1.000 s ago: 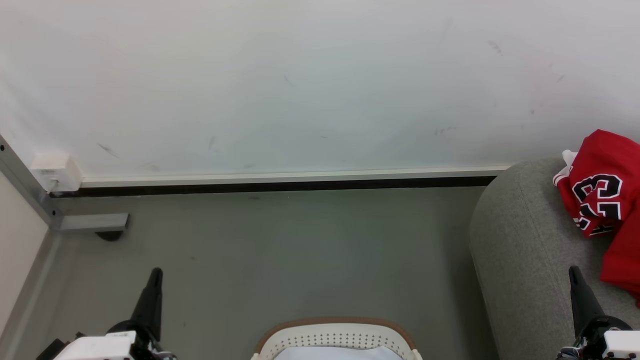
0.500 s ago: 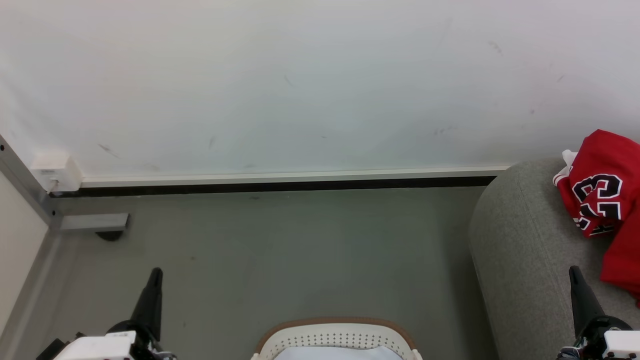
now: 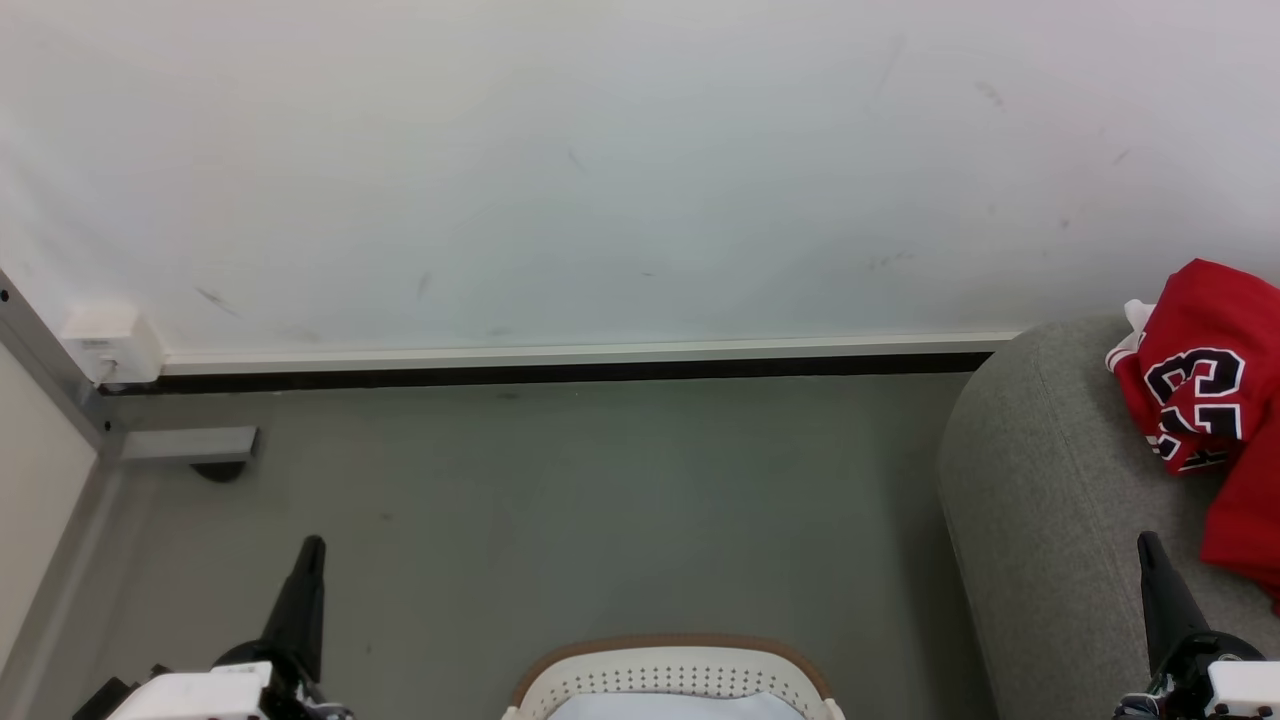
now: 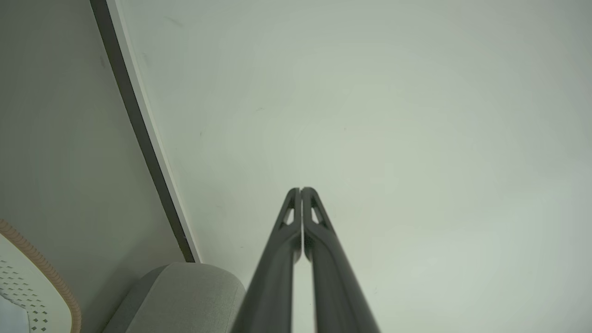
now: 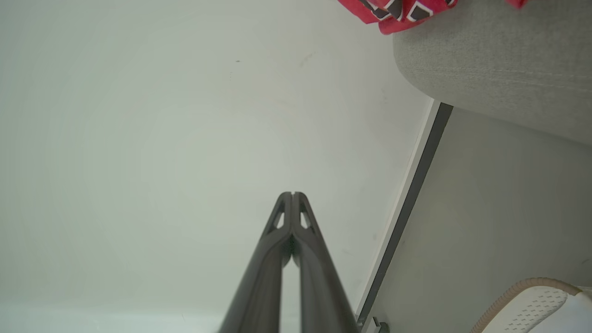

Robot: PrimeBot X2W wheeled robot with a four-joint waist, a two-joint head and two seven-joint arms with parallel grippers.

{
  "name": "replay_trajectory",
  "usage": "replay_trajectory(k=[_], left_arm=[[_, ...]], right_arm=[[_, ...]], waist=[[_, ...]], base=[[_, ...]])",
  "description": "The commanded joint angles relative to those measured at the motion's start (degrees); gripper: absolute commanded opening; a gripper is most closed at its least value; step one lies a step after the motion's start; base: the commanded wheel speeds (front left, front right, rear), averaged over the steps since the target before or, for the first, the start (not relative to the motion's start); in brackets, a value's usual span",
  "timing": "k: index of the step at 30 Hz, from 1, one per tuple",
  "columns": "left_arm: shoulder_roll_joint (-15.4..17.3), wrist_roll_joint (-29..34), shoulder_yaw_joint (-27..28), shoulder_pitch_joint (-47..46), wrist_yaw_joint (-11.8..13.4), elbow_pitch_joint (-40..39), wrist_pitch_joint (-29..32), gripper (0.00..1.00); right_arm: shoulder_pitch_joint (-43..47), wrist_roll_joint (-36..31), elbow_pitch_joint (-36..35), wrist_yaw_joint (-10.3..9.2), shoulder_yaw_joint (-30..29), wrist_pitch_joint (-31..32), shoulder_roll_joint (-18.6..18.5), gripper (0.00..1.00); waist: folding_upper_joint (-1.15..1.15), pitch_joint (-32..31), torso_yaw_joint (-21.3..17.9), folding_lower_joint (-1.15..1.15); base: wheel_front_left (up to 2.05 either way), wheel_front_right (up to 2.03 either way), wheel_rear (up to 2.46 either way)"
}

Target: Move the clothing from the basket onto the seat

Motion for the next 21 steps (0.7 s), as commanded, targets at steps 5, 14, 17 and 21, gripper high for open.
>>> replay_trajectory(k=[5,14,17,21], left_arm=[[0.1,-0.8,0.1,-0.5,-0.3,-0.2,0.2,0.00],[0.1,-0.8,0.1,-0.5,-0.3,-0.2,0.2,0.00],[0.1,-0.8,0.1,-0.5,-0.3,-0.2,0.2,0.00],[0.1,-0.8,0.1,-0.5,-0.3,-0.2,0.2,0.00]], right_arm=[[-0.7,-0.3,-0.3,-0.12,-0.2,0.2,0.1,0.00],[-0.7,-0.4,-0.3,-0.12,-0.3,0.2,0.1,0.00],[-0.7,-0.4,-0.3,-0.12,-0.3,0.2,0.1,0.00],[-0.7,-0.4,-0.3,-0.12,-0.3,0.1,0.1,0.00]], waist=[[0.00,0.0,0.0,0.00],[0.00,0.0,0.0,0.00],[0.00,0.0,0.0,0.00],[0.00,0.0,0.0,0.00]], base=[[0.00,0.00,0.00],[0.00,0.00,0.00],[0.00,0.00,0.00],[0.00,0.00,0.00]])
